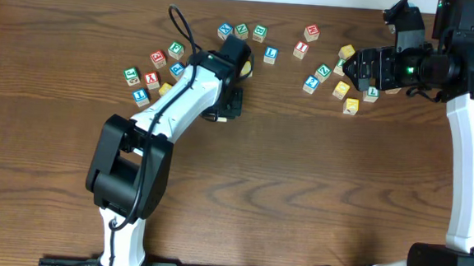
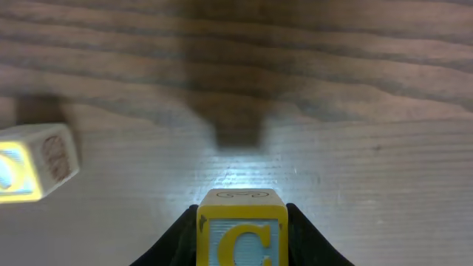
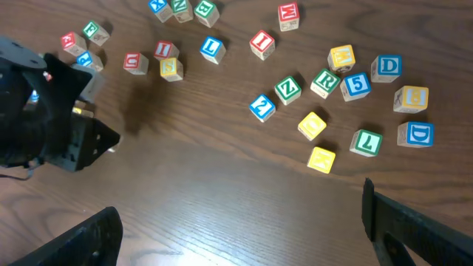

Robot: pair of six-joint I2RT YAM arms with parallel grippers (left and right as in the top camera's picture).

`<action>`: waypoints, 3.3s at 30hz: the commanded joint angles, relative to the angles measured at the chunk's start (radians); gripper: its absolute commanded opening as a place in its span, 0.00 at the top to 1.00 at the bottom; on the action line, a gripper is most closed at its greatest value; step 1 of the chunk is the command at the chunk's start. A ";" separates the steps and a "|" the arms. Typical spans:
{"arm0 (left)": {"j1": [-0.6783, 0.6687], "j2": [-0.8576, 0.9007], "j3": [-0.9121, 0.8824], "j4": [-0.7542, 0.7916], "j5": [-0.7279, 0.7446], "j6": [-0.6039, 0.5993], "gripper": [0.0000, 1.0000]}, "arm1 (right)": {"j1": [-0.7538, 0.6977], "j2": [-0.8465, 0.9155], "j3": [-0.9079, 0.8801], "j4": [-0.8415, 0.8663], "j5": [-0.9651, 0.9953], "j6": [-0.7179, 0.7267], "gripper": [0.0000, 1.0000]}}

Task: Spell out CORL
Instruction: 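Carry the C block to the open table center and lower it, then release the C block and move the left gripper to the left cluster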

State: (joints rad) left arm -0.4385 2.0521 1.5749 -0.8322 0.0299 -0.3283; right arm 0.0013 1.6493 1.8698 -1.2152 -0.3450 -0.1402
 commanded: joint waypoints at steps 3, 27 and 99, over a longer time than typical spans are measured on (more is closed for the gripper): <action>0.000 0.005 -0.074 0.071 0.073 0.027 0.70 | 0.008 0.006 -0.002 0.000 -0.012 -0.011 0.01; 0.000 0.007 -0.156 0.235 0.042 0.047 0.70 | 0.008 0.006 -0.002 0.000 0.003 -0.011 0.01; 0.264 -0.063 -0.050 0.029 -0.030 0.114 0.46 | 0.008 0.006 -0.002 0.000 0.002 -0.011 0.01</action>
State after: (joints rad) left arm -0.1684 1.9503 1.5436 -0.7982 0.0124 -0.2310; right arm 0.0013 1.6493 1.8698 -1.2144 -0.3412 -0.1402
